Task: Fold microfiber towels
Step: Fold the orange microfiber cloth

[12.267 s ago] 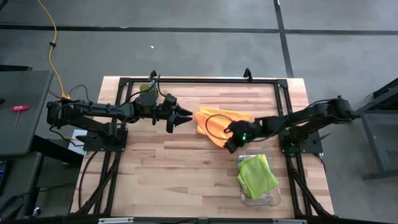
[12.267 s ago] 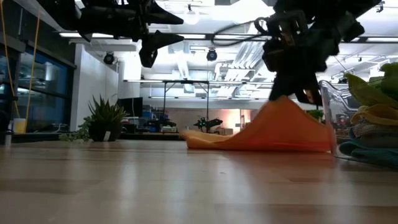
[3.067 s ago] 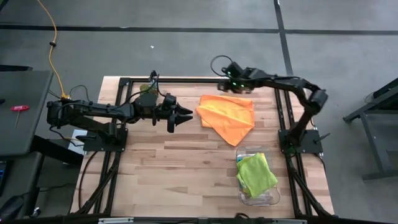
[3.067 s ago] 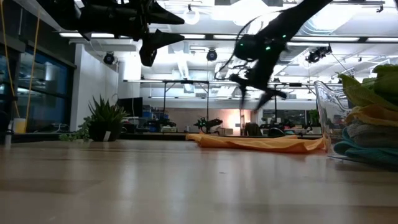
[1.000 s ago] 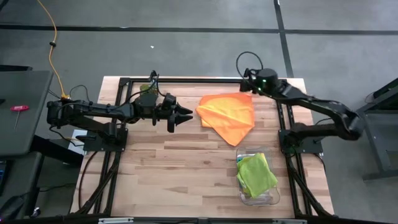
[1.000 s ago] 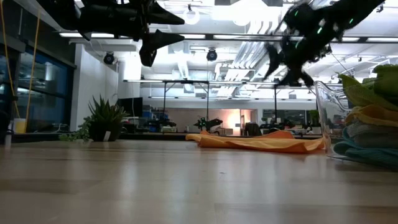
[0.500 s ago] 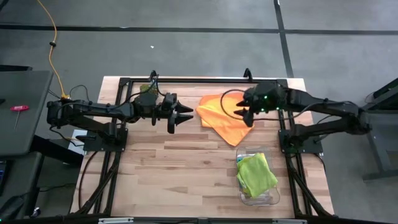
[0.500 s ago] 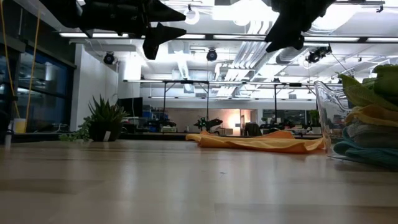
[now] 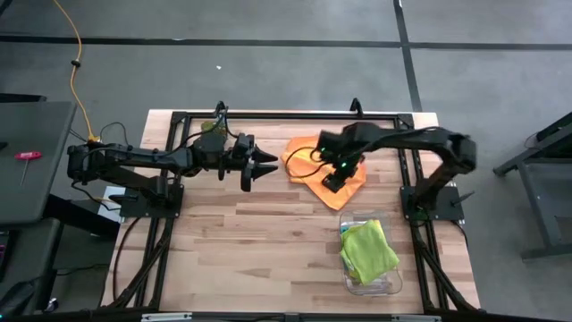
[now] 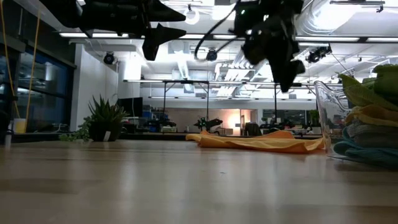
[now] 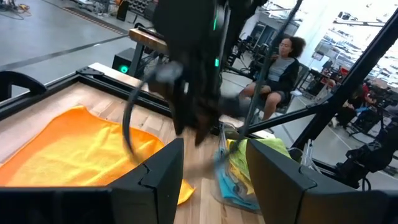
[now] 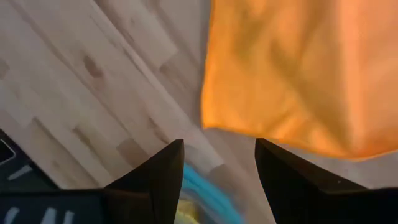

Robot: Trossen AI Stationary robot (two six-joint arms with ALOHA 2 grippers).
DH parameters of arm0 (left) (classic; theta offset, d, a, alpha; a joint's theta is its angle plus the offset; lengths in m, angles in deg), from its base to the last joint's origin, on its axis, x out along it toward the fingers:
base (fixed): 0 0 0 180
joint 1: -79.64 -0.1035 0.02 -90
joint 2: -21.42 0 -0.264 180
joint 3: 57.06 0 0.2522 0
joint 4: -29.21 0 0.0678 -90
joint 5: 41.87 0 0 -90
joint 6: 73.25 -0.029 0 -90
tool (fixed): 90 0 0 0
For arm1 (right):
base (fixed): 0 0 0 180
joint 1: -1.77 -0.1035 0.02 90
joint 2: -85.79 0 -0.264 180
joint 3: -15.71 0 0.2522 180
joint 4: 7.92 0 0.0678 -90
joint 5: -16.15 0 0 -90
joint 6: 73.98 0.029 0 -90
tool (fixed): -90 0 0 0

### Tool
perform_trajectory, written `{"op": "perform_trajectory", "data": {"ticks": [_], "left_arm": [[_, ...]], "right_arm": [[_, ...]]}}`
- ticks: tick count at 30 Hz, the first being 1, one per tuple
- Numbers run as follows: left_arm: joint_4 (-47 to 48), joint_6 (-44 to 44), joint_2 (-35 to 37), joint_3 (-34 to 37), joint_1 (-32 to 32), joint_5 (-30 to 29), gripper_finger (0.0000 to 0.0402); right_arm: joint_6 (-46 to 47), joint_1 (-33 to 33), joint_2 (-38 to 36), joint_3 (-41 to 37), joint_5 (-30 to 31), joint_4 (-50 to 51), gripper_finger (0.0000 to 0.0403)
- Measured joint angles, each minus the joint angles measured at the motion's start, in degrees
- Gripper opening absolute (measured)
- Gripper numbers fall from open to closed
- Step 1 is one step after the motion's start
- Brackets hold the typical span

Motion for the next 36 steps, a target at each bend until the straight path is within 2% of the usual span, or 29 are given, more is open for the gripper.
{"op": "perform_trajectory", "data": {"ticks": [5,11,15,18,36], "left_arm": [[-0.3,0.1,0.0,0.0,0.0,0.0,0.0163],[-0.2,-0.1,0.0,0.0,0.0,0.0,0.0163],[-0.2,-0.1,0.0,0.0,0.0,0.0,0.0163],[-0.2,-0.1,0.0,0.0,0.0,0.0,0.0163],[-0.2,-0.1,0.0,0.0,0.0,0.0,0.0163]], "right_arm": [[4.5,-3.4,7.8,0.0,-0.7,-0.1,0.019],[7.2,-8.7,12.7,0.0,-0.5,-2.3,0.019],[10.4,-10.7,14.4,0.0,3.9,-2.9,0.019],[11.6,-11.5,15.1,0.0,6.7,-3.1,0.019],[11.7,-11.8,21.1,0.0,5.0,-3.5,0.0182]]}}
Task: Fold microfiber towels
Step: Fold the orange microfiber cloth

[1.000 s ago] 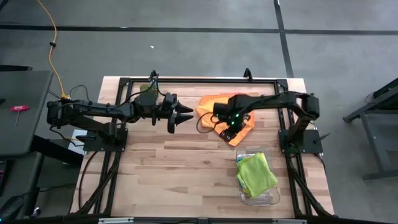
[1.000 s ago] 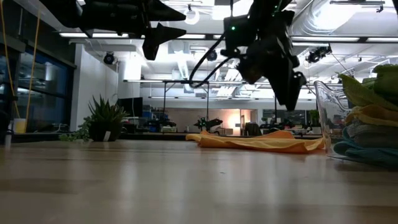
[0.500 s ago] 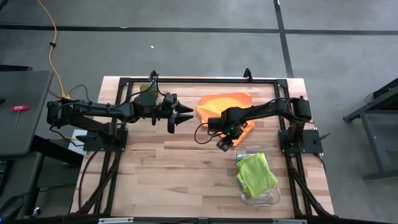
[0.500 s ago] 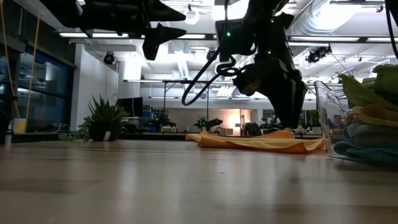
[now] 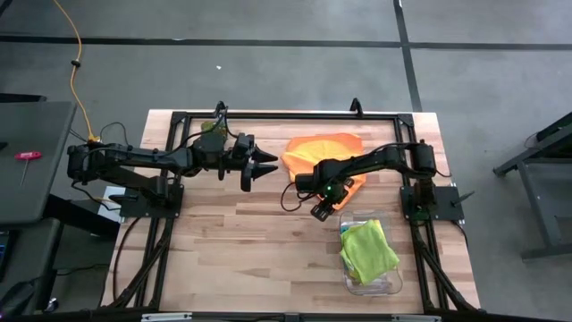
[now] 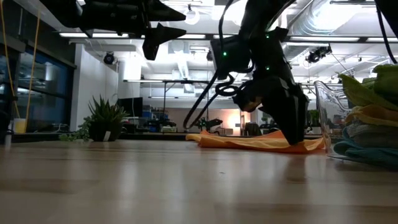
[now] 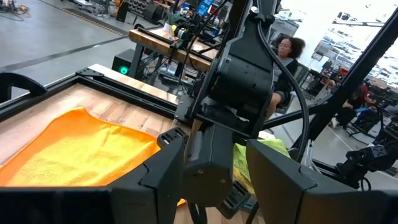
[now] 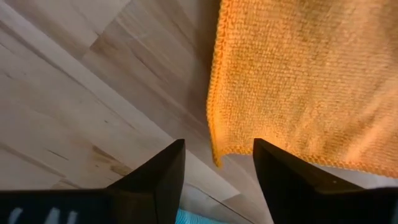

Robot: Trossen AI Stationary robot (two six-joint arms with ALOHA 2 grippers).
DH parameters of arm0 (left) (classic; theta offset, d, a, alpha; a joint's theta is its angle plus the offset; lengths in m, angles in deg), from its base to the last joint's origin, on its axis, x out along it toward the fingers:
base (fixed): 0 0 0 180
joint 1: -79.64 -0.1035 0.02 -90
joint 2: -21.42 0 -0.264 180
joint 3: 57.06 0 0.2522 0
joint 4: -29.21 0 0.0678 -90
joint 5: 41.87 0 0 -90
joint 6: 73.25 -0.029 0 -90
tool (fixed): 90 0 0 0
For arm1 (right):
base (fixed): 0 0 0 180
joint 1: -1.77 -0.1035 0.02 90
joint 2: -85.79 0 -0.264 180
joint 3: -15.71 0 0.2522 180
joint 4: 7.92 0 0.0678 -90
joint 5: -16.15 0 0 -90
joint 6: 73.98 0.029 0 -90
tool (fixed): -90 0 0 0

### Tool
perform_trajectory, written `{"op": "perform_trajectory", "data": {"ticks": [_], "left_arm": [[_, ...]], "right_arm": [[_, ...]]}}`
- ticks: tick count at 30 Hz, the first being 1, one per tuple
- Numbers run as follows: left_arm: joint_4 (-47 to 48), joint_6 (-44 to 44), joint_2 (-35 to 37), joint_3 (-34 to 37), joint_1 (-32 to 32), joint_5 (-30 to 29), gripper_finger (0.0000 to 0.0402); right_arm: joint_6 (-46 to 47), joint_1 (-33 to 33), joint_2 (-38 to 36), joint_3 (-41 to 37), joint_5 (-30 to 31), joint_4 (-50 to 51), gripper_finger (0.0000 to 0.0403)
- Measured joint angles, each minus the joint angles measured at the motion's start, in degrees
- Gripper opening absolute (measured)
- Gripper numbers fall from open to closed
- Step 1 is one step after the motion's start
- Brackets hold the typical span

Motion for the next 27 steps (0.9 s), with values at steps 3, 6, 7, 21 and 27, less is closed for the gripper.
{"op": "perform_trajectory", "data": {"ticks": [3,6,7,21,27], "left_arm": [[0.0,0.0,0.0,0.0,0.0,0.0,0.0163],[0.0,0.0,0.0,0.0,0.0,0.0,0.0163],[0.0,0.0,0.0,0.0,0.0,0.0,0.0163],[0.0,0.0,0.0,0.0,0.0,-0.1,0.0163],[0.2,0.0,0.0,0.0,0.0,-0.1,0.0163]], "right_arm": [[0.0,-0.1,0.7,0.0,-0.9,0.1,0.0159],[-0.4,-0.1,1.7,0.0,-0.8,0.0,0.0132],[-0.4,-0.1,1.9,0.0,-0.8,-0.1,0.0124],[-3.6,-0.1,2.0,0.0,-3.6,0.4,0.0009],[-7.0,0.2,0.1,0.0,-3.8,2.5,0.0004]]}}
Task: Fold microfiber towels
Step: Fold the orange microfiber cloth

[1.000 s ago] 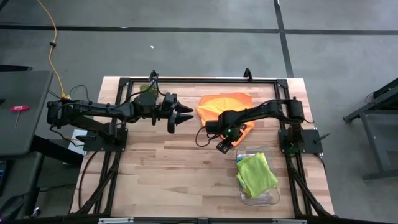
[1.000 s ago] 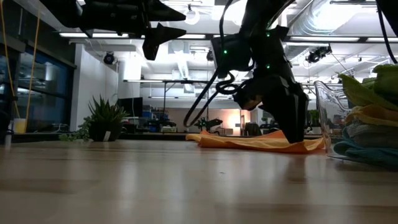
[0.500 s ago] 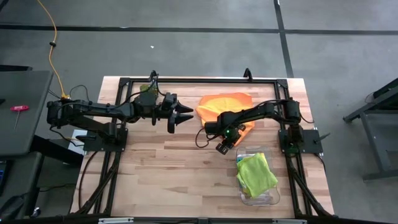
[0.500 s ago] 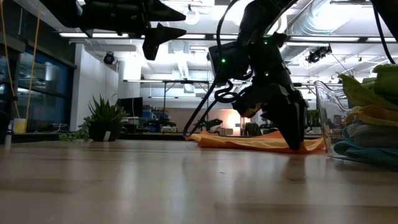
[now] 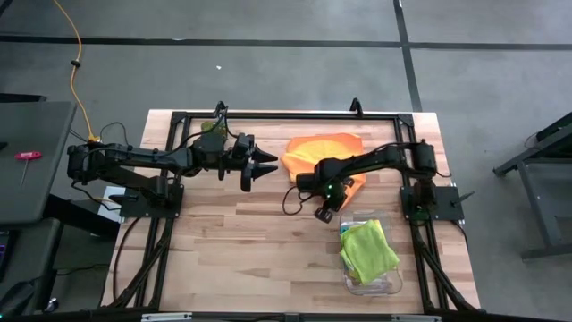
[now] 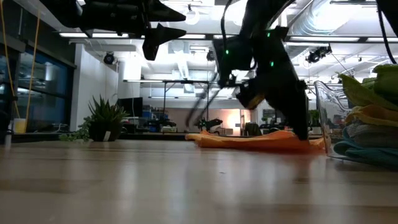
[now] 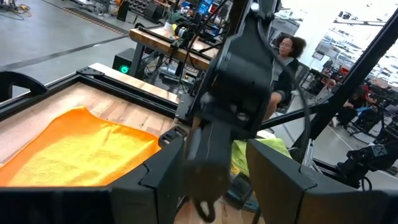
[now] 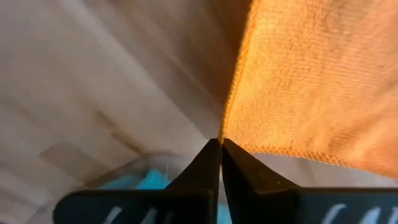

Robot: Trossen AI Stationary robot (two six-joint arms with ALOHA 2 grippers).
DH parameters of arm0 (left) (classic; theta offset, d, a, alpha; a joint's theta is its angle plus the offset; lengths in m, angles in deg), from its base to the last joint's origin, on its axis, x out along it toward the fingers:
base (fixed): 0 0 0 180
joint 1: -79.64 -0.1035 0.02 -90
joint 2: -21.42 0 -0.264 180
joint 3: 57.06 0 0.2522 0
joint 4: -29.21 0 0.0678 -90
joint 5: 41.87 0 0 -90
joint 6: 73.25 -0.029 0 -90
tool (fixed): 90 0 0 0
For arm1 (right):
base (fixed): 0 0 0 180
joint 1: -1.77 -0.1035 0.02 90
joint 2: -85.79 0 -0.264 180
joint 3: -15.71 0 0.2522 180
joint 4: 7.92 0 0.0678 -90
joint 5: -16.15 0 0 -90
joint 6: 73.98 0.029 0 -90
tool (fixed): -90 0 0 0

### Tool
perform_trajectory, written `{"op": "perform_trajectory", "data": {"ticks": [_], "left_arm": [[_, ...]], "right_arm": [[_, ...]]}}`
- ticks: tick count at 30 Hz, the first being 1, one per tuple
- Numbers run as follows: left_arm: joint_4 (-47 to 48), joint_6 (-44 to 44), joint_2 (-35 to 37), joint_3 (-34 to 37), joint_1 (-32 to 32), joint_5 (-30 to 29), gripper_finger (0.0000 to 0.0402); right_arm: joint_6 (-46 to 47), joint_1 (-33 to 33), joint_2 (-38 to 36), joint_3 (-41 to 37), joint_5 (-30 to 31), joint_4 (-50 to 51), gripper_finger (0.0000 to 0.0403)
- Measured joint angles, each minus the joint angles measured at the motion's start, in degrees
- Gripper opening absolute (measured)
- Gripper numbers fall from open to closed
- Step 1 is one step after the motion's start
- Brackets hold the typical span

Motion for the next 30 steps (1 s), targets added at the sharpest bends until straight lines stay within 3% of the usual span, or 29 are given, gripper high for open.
{"op": "perform_trajectory", "data": {"ticks": [8,15,21,30], "left_arm": [[0.2,-1.5,0.0,0.0,0.0,0.0,0.0163],[0.5,-1.5,0.0,0.0,0.0,-0.2,0.0163],[2.3,-1.5,0.0,0.0,0.0,-0.2,0.0163],[3.4,0.1,0.0,0.0,0.0,-0.2,0.0163]], "right_arm": [[-1.1,3.6,-9.1,0.0,1.4,0.2,0.0002],[-0.8,10.5,-15.3,0.0,7.2,1.3,0.0001],[0.8,16.2,-16.7,0.0,14.3,4.2,0.0],[1.0,23.2,-17.1,0.0,19.9,4.6,0.0]]}}
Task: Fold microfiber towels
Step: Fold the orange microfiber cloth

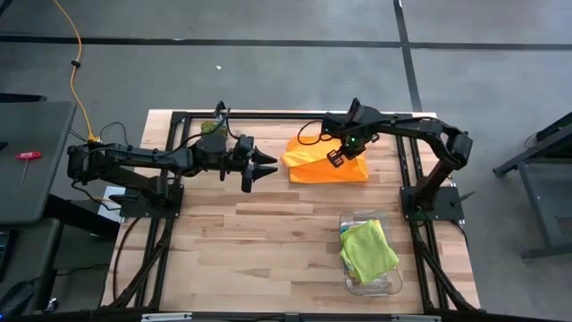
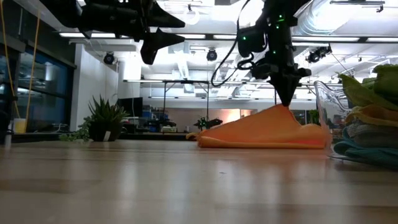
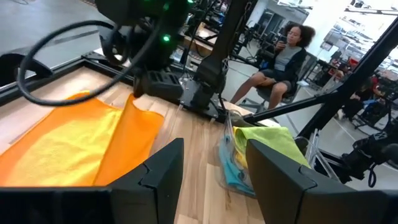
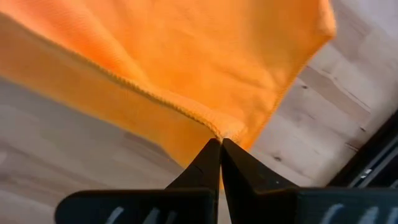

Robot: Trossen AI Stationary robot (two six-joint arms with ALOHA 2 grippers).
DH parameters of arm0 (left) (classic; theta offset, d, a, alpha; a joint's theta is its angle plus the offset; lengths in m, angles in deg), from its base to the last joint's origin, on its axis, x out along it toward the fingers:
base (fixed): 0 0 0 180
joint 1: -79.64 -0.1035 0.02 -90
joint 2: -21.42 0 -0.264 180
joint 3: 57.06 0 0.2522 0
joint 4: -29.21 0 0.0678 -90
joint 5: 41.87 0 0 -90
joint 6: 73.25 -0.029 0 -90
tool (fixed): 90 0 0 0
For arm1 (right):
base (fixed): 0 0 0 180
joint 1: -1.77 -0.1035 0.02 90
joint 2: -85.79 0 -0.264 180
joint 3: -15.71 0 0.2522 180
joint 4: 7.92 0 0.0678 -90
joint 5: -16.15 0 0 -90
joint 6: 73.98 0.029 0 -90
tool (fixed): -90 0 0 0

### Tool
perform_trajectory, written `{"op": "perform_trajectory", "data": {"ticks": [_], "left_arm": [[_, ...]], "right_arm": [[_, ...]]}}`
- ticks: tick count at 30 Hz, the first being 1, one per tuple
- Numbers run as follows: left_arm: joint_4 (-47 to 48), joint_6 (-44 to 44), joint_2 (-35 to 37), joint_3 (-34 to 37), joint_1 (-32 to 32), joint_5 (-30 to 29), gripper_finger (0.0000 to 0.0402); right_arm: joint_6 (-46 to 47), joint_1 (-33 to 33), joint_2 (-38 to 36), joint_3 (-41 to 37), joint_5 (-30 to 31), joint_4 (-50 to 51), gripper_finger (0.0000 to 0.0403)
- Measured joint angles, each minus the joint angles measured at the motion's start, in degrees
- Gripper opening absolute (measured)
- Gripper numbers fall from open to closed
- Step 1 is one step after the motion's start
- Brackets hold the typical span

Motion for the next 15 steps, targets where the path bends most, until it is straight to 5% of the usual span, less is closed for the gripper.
{"op": "perform_trajectory", "data": {"ticks": [15], "left_arm": [[1.1,-0.1,0.0,0.0,0.0,-3.2,0.0163]], "right_arm": [[3.5,7.0,0.0,0.0,5.1,0.1,0.0]]}}
